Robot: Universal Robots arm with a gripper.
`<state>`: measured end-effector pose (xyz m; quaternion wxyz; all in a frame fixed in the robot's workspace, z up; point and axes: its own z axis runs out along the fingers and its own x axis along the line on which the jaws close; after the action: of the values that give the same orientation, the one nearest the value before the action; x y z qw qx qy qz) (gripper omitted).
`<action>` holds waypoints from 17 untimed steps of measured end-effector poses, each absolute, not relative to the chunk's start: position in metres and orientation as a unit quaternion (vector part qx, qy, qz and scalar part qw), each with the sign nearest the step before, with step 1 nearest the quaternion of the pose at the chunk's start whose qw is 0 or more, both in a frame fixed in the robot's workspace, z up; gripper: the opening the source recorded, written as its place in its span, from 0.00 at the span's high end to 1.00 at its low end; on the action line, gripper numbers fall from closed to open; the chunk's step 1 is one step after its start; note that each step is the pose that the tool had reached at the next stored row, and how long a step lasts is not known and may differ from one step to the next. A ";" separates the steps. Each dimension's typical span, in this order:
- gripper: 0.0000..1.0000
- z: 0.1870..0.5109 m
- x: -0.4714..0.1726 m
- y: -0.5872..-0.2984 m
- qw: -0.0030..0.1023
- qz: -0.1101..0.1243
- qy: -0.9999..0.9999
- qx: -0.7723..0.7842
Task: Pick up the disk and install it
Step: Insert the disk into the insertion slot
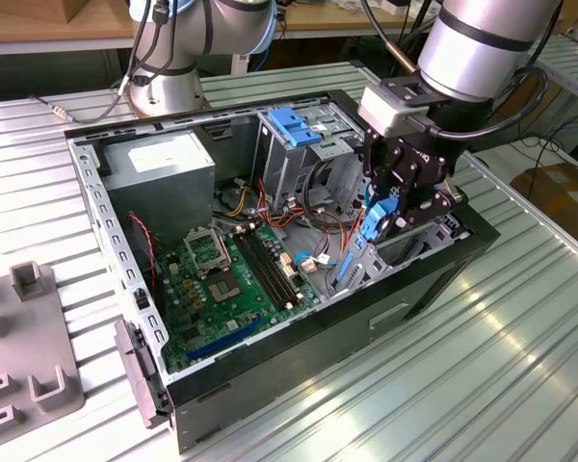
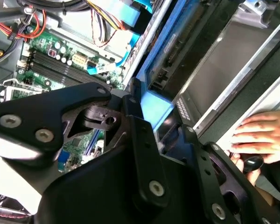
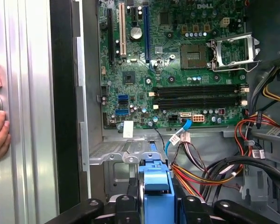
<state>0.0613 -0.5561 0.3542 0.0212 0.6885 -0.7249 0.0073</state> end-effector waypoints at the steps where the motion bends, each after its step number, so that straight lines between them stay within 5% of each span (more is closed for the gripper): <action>1: 0.62 0.354 0.061 -0.556 0.021 0.007 -0.725 0.689; 2: 0.56 0.354 0.061 -0.556 0.021 0.007 -0.725 0.689; 7: 0.57 0.354 0.061 -0.556 0.021 0.007 -0.725 0.689; 13: 0.88 0.354 0.061 -0.556 0.021 0.007 -0.725 0.689; 17: 0.89 0.354 0.061 -0.556 0.021 0.007 -0.725 0.689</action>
<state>0.0614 -0.5561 0.3538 0.0212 0.6886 -0.7248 0.0074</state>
